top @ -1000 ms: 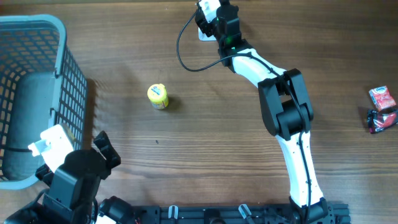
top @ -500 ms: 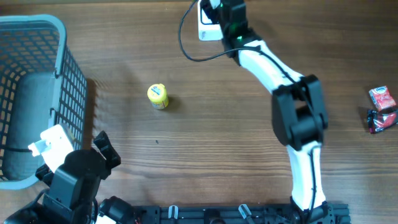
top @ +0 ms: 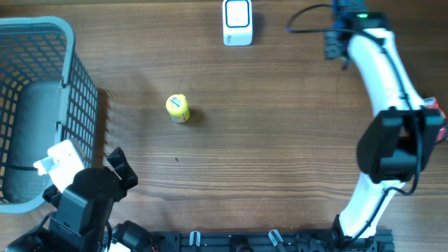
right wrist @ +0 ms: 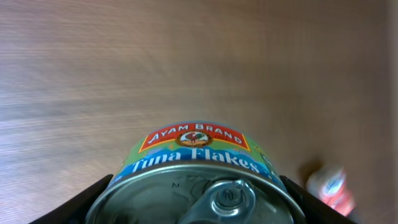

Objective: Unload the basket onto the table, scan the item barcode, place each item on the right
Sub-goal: 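Carry the tuna can right and set it on the table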

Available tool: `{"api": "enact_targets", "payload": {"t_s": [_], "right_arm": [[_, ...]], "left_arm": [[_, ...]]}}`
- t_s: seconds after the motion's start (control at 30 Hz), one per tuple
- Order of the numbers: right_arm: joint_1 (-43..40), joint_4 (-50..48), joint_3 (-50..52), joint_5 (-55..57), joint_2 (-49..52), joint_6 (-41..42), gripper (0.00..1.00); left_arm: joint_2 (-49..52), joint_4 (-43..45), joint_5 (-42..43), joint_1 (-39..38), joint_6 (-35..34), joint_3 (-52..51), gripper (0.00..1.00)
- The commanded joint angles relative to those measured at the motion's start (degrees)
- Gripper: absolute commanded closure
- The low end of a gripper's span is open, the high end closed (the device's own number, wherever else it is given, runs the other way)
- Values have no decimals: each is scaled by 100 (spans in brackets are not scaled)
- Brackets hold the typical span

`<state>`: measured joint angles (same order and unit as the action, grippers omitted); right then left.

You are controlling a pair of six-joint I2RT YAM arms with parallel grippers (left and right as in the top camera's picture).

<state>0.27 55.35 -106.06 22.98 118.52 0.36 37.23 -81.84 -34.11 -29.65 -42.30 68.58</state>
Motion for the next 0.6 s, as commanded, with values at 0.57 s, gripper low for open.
{"api": "enact_targets", "payload": {"t_s": [0.57], "right_arm": [[-3211,-3206,3344,-1147,44,1158,33]], "left_arm": [[2,201,262,-24,-59,-24,0]]}}
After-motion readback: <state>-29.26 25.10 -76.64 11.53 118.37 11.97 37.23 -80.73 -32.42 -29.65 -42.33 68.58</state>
